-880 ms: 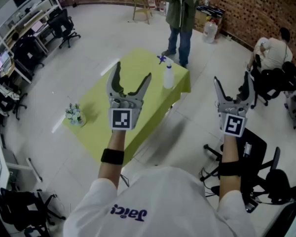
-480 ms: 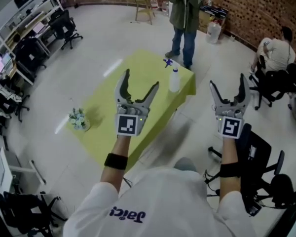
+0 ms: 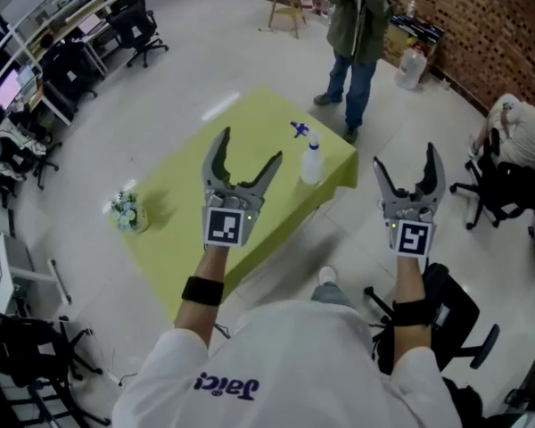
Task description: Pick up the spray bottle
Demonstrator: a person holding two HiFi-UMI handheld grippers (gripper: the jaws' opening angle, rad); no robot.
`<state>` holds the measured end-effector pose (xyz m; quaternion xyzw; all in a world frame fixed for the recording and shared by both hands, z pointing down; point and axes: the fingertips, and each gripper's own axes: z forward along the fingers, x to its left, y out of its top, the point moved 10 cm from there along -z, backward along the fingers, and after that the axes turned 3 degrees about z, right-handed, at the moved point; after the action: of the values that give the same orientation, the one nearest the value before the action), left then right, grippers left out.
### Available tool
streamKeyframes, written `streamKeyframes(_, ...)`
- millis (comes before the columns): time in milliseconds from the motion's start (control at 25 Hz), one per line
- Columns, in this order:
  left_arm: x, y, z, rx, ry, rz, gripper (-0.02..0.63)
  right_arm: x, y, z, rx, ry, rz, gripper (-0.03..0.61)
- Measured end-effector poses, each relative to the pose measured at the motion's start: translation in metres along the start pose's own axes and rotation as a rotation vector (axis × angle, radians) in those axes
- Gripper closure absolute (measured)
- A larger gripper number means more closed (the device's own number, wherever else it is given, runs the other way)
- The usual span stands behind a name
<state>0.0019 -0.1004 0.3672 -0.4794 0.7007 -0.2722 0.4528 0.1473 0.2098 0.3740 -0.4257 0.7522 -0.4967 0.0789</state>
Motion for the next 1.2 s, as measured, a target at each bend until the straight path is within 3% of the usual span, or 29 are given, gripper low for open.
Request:
streamKeyframes(560,-0.024,-0.038,0.061,0.125,0.16,0.057,0.183,-0.079,-0.091,0.065,0.002,0.163,0.141,0.106)
streamKeyframes(880,-0.02,-0.034,0.062,0.174,0.261,0.105,0.183,-0.086,-0.111,0.095,0.003,0.276,0.198,0.107)
streamKeyframes(1200,0.001,-0.043,0.063,0.167,0.255,0.098,0.183,-0.08,-0.125,0.09,0.071,0.348,0.257,0.106)
